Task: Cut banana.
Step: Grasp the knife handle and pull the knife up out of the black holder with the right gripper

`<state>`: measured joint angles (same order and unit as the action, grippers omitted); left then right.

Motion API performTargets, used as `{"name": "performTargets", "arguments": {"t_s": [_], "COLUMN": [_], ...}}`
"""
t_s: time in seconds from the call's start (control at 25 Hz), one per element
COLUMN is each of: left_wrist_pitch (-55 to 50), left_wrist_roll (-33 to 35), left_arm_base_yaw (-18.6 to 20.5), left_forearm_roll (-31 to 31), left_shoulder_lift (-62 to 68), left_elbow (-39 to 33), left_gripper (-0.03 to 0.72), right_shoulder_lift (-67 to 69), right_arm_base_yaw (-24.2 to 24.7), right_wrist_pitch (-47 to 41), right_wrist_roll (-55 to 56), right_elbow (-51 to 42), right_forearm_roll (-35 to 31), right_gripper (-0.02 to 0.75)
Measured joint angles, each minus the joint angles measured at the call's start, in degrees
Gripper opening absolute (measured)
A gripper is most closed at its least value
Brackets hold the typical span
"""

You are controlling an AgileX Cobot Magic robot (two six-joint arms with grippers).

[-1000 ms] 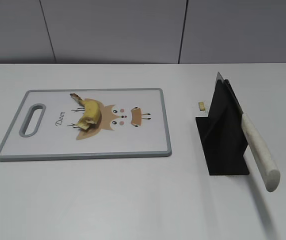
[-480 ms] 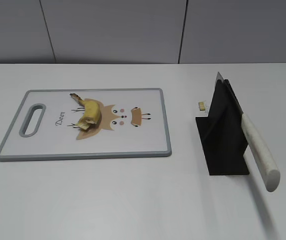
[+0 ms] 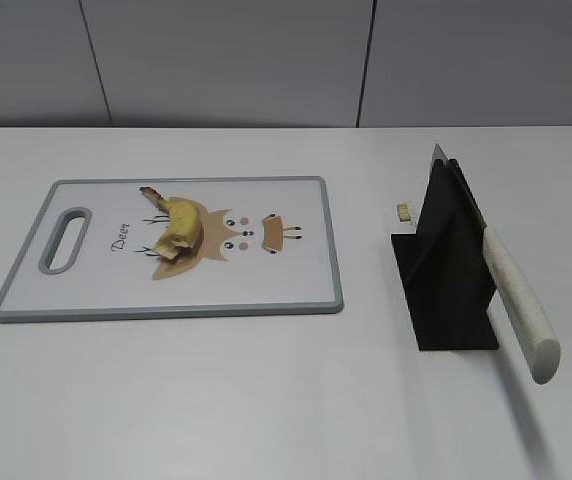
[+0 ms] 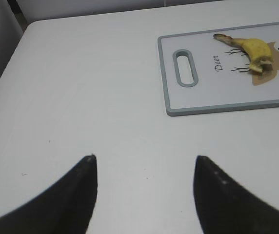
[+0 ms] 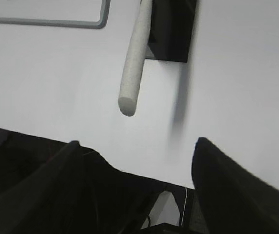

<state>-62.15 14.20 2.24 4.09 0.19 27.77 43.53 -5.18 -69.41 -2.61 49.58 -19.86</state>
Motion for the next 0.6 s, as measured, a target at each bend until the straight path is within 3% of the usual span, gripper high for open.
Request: {"name": "performTargets", "arguments": {"t_s": [0.2, 0.6], "left_wrist_pitch": [0.0, 0.0], "left_wrist_roll": [0.0, 0.0], "left_arm_base_yaw": [0.0, 0.0], "left_forearm_roll": [0.1, 0.1], "left_shoulder_lift": [0.0, 0.0], "left_elbow": [0.0, 0.0], "left_gripper": [0.591, 0.591], "right_shoulder_lift": [9.1, 21.7], "right_arm_base_yaw": [-4.9, -5.3], "right_wrist_pitch": [-0.1, -0.1], "right_wrist_roll": [1.7, 3.0], "right_elbow": [3.2, 8.1], "right_forearm_roll": [-0.3, -0.7], "right_gripper": [0.543, 0.538]}}
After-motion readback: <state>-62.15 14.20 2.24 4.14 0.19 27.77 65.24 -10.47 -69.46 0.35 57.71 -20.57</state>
